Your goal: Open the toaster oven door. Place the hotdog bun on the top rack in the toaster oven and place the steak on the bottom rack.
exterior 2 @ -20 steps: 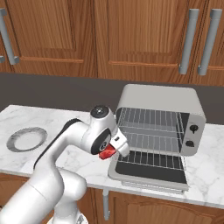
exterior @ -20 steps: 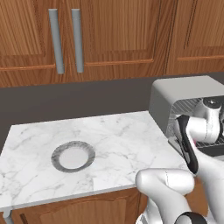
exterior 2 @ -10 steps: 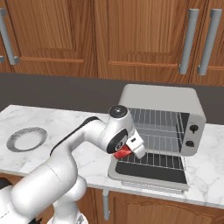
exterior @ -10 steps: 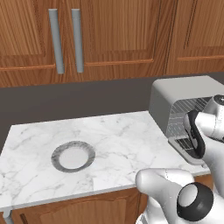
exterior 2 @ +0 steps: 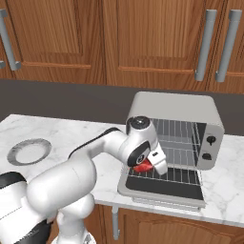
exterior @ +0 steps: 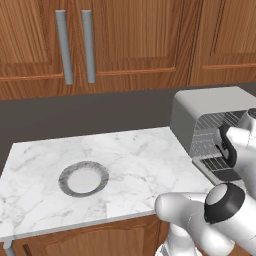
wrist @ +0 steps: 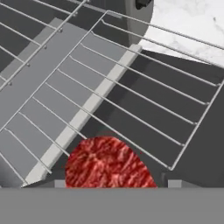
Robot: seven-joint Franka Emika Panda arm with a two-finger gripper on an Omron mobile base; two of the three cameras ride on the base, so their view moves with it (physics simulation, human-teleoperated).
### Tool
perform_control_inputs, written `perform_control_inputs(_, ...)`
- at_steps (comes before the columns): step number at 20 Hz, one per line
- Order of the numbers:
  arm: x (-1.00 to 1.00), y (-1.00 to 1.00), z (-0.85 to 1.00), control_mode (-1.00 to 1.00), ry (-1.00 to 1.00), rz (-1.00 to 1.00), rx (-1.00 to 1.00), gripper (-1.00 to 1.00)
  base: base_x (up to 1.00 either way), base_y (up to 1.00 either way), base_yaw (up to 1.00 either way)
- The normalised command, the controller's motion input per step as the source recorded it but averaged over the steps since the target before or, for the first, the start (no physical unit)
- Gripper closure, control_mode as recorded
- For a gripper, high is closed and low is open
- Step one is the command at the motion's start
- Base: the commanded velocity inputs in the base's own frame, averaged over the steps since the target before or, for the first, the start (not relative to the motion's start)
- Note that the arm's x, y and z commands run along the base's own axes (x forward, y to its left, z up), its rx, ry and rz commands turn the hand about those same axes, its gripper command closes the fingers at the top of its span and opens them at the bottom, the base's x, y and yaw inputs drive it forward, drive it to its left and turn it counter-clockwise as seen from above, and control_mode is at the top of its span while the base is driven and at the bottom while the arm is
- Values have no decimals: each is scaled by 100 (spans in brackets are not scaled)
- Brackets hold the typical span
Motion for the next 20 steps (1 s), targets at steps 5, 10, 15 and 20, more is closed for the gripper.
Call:
perform_control_inputs(5, 2, -16, -22, -100, -9, -7, 0, 100, 0, 0, 0)
perform_control_inputs(10, 2, -21, -16, -100, -11, -3, 0, 100, 0, 0, 0)
perform_control_inputs(15, 6, -14, -6, -100, -8, -2, 0, 100, 0, 0, 0)
perform_control_inputs(20, 15, -7, 0, -100, -5, -6, 0, 100, 0, 0, 0)
